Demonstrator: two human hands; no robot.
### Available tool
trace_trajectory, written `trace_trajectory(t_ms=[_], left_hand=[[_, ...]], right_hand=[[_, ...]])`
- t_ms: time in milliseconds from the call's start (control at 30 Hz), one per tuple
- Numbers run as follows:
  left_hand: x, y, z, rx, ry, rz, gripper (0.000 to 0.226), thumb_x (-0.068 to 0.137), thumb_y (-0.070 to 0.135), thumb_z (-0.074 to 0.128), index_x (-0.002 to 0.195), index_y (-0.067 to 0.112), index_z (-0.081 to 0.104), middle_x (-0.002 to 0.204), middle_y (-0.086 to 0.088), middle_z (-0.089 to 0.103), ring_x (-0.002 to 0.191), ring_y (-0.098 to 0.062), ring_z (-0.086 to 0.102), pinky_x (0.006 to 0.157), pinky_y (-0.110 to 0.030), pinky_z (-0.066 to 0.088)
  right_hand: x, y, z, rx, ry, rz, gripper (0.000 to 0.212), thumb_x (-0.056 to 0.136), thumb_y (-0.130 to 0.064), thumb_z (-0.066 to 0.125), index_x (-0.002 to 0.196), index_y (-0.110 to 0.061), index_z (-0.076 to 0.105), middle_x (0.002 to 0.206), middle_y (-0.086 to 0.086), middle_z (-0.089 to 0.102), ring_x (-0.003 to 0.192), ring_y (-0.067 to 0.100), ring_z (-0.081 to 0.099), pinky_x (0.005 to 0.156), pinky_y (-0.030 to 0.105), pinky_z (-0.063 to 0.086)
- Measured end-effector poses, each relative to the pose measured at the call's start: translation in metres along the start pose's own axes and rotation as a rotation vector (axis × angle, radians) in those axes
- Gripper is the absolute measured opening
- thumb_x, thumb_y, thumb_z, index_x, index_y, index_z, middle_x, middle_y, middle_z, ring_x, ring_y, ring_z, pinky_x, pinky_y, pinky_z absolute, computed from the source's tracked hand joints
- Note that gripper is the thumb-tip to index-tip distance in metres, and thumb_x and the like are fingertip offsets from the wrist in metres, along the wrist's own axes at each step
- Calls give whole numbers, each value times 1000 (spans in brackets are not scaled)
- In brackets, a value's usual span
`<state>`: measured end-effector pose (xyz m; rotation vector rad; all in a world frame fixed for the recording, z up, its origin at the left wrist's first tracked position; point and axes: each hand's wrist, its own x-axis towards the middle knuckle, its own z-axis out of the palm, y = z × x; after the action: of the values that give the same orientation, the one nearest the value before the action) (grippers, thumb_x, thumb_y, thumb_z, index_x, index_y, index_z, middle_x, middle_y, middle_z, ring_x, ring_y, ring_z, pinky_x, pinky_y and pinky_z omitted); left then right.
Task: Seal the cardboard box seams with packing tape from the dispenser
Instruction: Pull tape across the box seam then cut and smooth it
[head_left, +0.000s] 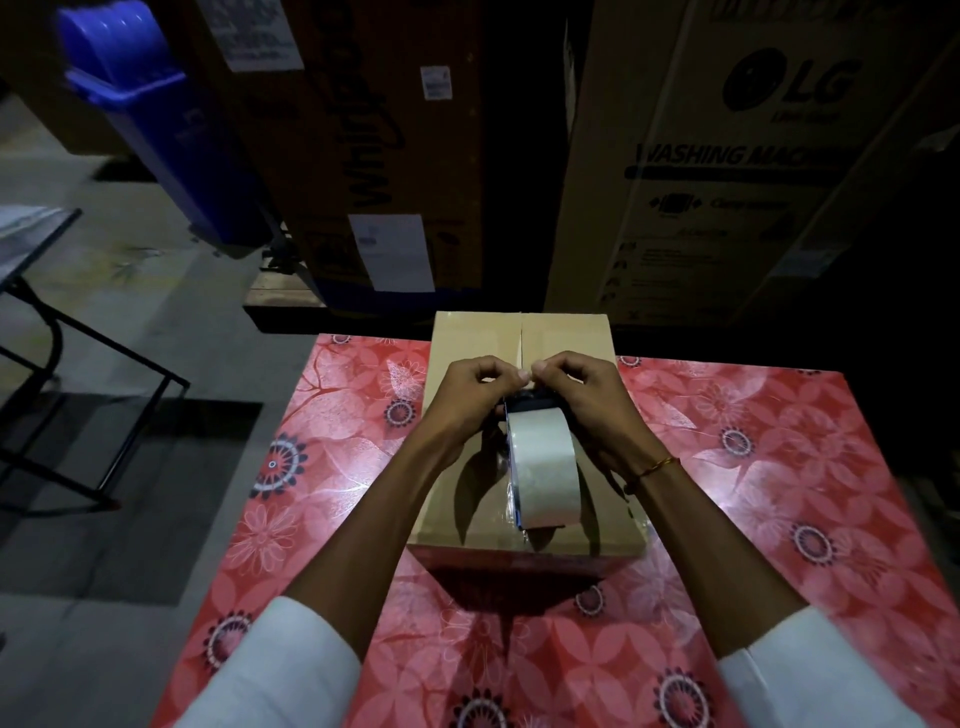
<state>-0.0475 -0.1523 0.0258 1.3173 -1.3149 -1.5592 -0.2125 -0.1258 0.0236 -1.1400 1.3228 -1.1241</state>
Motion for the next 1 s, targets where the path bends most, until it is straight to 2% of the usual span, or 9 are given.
trace_trajectory(t_ms=[100, 167, 300, 433, 533, 667, 733, 867, 1000], left_hand=[[2, -3, 1, 29, 32, 19, 21, 93, 23, 69, 86, 3, 71, 88, -12, 71, 82, -19, 68, 71, -31, 53], [1, -4, 1, 38, 54, 38, 21, 94, 22, 68, 89, 1, 72, 87, -10, 72, 79, -12, 69, 70, -27, 54], [-1, -5, 0, -14, 45, 56, 17, 93, 20, 69, 92, 4, 74, 99, -9, 72, 85, -16, 71, 71, -26, 57], [-2, -6, -7, -36, 1, 49, 21, 90, 16, 73, 98, -3, 73, 116, -10, 68, 98, -23, 71, 81, -31, 60], [-3, -6, -11, -49, -25, 6, 20, 86, 13, 76, 98, -3, 72, 108, -7, 72, 94, -25, 72, 85, -38, 59], [-3, -6, -11, -14, -15, 6, 12, 89, 11, 73, 93, 0, 72, 101, -4, 74, 85, -18, 72, 83, -36, 59], [-3, -6, -10, -3, -14, 11, 13, 91, 12, 70, 96, 0, 72, 99, -7, 74, 82, -17, 72, 81, -36, 59], [-6, -2, -7, 14, -32, 22, 25, 96, 22, 65, 104, -1, 67, 89, -8, 70, 71, -8, 68, 66, -22, 53], [-4, -1, 0, 68, 33, 85, 21, 98, 25, 61, 99, 6, 69, 102, -17, 69, 88, -21, 66, 74, -31, 53]], right_hand=[[0, -1, 0, 35, -4, 21, 28, 97, -33, 65, 91, -8, 75, 92, 15, 72, 91, 38, 71, 82, 54, 57], [-2, -3, -3, 68, -49, 51, 32, 95, -37, 68, 92, -6, 74, 96, 18, 72, 96, 42, 70, 82, 53, 58], [-7, -4, -9, 133, -131, 91, 27, 93, -17, 72, 102, 8, 67, 86, 7, 76, 78, 23, 75, 63, 29, 58], [-5, 0, -9, 97, -99, 70, 21, 94, -13, 70, 98, 7, 65, 88, 2, 71, 72, 11, 73, 58, 22, 55], [-3, 4, -6, 84, -75, 57, 18, 94, -15, 70, 90, 2, 68, 100, 6, 64, 79, 14, 71, 64, 26, 57], [1, 7, -6, 92, -37, 78, 28, 95, -23, 69, 88, 5, 68, 112, 21, 60, 88, 32, 64, 75, 46, 51], [1, 6, -6, 92, -29, 80, 26, 97, -26, 67, 87, -2, 73, 110, 22, 62, 88, 35, 63, 76, 50, 49], [-2, 6, -5, 70, -30, 57, 21, 98, -29, 65, 88, -13, 74, 104, 14, 67, 90, 34, 68, 75, 50, 52], [-4, 5, -1, 50, -12, 33, 18, 99, -30, 64, 91, -16, 74, 111, 18, 66, 95, 31, 69, 73, 41, 55]])
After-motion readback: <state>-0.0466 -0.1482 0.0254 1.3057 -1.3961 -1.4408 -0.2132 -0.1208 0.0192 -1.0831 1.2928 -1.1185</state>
